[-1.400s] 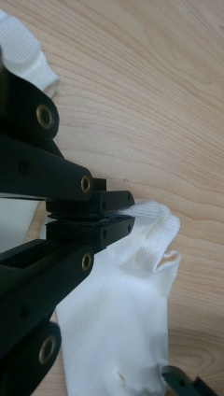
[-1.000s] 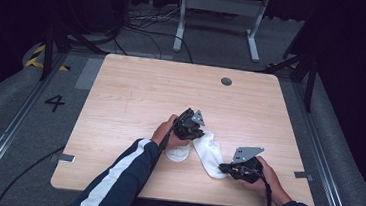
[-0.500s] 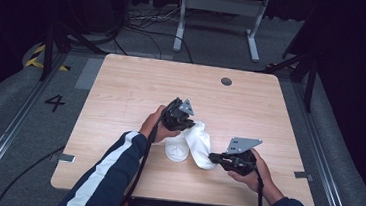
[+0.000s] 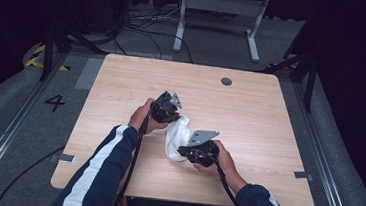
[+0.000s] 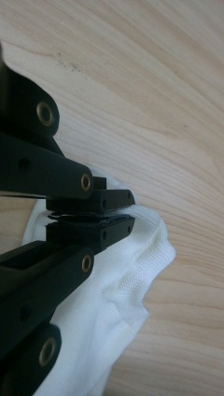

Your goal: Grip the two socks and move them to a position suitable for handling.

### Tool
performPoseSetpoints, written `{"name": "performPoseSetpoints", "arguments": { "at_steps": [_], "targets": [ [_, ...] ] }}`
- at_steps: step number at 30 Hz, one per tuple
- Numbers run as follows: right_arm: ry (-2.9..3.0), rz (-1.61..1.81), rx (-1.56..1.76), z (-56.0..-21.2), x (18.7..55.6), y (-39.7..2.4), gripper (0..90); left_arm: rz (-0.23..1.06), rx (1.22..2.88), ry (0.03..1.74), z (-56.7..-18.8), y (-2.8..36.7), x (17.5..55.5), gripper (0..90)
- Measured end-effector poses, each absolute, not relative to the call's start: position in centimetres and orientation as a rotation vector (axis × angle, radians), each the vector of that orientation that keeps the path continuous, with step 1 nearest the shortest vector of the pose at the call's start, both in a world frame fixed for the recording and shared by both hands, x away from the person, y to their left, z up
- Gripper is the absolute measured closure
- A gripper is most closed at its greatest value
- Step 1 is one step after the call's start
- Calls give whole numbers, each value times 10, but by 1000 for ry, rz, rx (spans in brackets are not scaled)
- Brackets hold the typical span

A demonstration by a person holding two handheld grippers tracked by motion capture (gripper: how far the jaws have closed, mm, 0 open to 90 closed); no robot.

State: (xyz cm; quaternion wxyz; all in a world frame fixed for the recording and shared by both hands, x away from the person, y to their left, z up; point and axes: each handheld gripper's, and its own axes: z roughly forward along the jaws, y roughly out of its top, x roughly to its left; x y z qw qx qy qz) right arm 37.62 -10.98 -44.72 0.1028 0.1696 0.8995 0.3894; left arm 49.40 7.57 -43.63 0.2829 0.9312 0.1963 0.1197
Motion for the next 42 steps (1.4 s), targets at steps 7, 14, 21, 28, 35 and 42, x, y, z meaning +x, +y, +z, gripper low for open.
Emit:
{"name": "performPoseSetpoints", "arguments": {
  "at_steps": [7, 14, 21, 28, 35, 42],
  "targets": [
    [2677, 1089, 495, -463, 377, -104, 806, 319, 2503, 600, -458, 86, 503, 805],
    [2716, 1081, 500, -469, 378, -112, 821, 282, 2443, 645, -462, 97, 504, 766],
    [2785, 1069, 434, -467, 368, -126, 828, 228, 2472, 577, -461, 92, 483, 796],
    [2805, 1058, 345, -465, 346, -139, 769, 252, 2490, 494, -457, 83, 458, 806],
    [2719, 1184, 257, -445, 337, -155, 718, 266, 2420, 484, -452, 78, 460, 791],
    [2747, 1194, 205, -451, 337, -167, 707, 251, 2333, 511, -438, 85, 434, 467]
  ]
}}
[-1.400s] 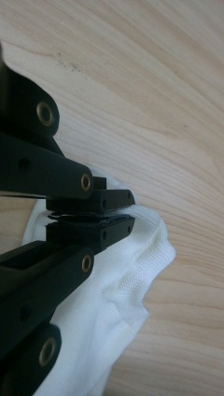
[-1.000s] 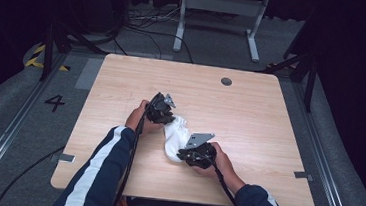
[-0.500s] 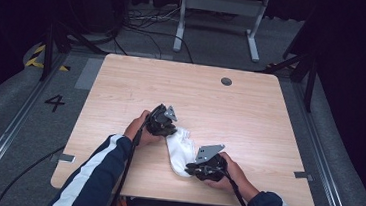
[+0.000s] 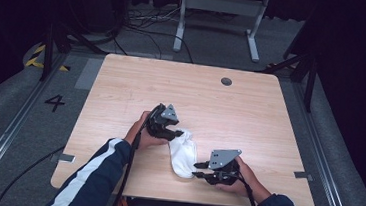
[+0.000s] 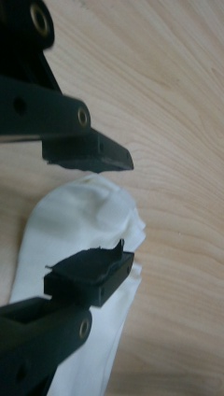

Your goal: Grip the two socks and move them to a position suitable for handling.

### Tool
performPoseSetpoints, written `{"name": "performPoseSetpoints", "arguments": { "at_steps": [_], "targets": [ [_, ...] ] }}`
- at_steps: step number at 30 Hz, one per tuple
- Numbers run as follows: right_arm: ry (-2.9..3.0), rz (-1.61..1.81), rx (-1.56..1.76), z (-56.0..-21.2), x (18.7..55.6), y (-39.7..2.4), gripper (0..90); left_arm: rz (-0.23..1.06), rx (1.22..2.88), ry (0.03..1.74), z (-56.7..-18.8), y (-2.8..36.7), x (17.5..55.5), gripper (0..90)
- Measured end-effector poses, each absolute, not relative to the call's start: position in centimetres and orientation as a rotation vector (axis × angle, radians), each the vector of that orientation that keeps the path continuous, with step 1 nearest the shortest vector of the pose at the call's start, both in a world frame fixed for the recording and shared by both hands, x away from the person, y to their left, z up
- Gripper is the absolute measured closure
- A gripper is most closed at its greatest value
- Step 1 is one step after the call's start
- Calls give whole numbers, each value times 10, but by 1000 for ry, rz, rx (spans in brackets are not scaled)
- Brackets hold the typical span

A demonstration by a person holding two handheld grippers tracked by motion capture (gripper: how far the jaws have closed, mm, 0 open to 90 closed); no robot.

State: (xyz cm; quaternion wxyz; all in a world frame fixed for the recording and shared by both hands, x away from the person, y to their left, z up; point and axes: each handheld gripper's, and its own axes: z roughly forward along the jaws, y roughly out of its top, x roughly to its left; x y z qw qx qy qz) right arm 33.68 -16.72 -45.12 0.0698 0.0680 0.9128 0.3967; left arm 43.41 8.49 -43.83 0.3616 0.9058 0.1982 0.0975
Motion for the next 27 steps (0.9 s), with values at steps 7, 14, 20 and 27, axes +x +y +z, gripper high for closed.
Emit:
{"name": "performPoseSetpoints", "arguments": {
  "at_steps": [7, 14, 20, 27],
  "targets": [
    [2750, 1177, 141, -458, 337, -158, 721, 179, 2395, 392, -455, 80, 398, 422],
    [2784, 1133, 125, -469, 340, -149, 737, 134, 2387, 399, -473, 78, 401, 407],
    [2798, 1138, 117, -472, 337, -149, 699, 148, 2336, 378, -479, 79, 400, 401],
    [2740, 1172, 17, -462, 332, -153, 622, 135, 2320, 366, -481, 78, 402, 401]
  ]
}}
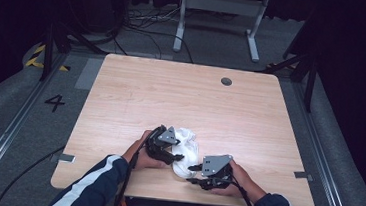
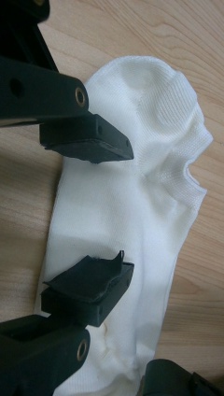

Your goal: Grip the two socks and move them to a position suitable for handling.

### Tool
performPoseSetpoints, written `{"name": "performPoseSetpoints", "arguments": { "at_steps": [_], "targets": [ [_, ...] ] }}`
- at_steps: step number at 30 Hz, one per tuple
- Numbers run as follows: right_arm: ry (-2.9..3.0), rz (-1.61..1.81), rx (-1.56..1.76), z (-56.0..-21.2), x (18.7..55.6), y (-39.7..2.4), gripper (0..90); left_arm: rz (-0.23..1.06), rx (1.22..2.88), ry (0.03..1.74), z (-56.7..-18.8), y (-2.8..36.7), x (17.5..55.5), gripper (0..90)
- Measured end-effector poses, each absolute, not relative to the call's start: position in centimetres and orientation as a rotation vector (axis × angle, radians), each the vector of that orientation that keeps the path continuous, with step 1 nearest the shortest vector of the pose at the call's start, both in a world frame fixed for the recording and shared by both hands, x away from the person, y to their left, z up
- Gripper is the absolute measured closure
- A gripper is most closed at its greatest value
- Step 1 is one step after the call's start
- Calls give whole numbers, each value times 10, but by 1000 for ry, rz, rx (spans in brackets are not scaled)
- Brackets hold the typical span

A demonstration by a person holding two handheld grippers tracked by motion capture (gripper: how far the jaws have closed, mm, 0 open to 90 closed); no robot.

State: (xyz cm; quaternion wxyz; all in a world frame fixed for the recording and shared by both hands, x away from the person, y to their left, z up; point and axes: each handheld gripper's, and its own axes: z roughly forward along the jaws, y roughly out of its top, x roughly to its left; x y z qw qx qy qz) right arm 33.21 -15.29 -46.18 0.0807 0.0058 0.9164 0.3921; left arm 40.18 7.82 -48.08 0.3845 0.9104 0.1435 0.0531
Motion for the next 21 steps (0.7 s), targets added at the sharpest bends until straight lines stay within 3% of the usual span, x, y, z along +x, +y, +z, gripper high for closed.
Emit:
{"name": "performPoseSetpoints", "arguments": {
  "at_steps": [8, 13, 17, 21],
  "targets": [
    [2764, 1157, -24, -475, 337, -151, 623, 127, 2325, 340, -481, 75, 406, 404],
    [2742, 1178, 17, -477, 338, -148, 733, 128, 2325, 342, -480, 75, 406, 403],
    [2740, 1168, 45, -477, 338, -147, 803, 173, 2366, 404, -475, 77, 405, 306],
    [2740, 1142, 60, -476, 337, -148, 832, 189, 2355, 497, -475, 91, 411, 275]
  ]
}}
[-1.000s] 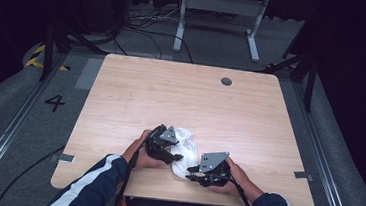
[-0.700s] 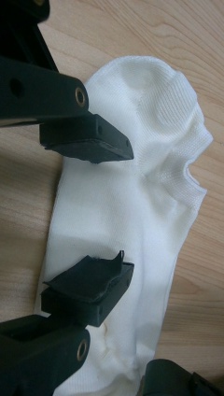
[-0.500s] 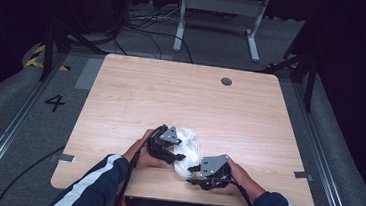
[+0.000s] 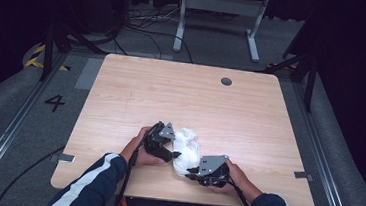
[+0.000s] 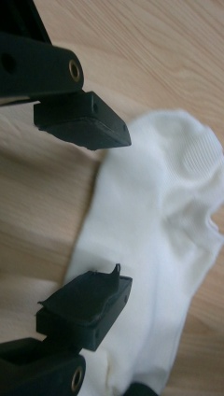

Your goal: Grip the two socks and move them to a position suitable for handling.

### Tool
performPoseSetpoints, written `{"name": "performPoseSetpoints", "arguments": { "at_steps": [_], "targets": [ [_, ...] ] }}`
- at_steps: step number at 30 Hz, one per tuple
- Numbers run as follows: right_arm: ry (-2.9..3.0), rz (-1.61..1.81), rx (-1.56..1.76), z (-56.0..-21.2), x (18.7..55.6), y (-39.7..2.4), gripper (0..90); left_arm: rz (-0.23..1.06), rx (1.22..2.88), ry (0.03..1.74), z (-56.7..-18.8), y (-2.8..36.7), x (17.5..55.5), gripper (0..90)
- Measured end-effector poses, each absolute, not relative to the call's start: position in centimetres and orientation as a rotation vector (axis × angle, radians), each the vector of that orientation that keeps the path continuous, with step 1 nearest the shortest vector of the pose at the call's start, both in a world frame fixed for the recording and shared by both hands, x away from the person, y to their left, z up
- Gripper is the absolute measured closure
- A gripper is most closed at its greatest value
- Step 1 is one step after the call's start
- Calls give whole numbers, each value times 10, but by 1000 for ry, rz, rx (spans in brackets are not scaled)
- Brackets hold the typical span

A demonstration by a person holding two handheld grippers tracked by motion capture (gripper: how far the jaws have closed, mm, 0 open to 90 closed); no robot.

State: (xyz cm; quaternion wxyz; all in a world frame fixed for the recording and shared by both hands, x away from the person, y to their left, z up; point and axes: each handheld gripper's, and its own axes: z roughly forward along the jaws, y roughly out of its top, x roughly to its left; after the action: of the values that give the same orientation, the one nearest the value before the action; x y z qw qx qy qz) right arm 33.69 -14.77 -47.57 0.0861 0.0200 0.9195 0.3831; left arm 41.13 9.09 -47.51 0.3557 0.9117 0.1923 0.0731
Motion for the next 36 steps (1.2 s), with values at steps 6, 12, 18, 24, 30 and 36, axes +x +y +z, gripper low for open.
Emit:
{"name": "performPoseSetpoints", "arguments": {
  "at_steps": [6, 12, 18, 24, 30, 36],
  "targets": [
    [2767, 1133, 76, -471, 334, -151, 843, 184, 2349, 520, -480, 95, 414, 263],
    [2755, 1186, 42, -461, 325, -156, 845, 174, 2337, 468, -482, 84, 409, 262],
    [2749, 1202, 22, -458, 323, -158, 845, 172, 2335, 471, -482, 82, 409, 249],
    [2750, 1227, 17, -455, 328, -158, 846, 173, 2341, 466, -482, 82, 410, 244],
    [2735, 1226, 13, -452, 329, -158, 847, 172, 2341, 466, -482, 82, 410, 245],
    [2703, 1238, 15, -446, 327, -162, 847, 172, 2344, 461, -482, 82, 410, 246]
  ]
}}
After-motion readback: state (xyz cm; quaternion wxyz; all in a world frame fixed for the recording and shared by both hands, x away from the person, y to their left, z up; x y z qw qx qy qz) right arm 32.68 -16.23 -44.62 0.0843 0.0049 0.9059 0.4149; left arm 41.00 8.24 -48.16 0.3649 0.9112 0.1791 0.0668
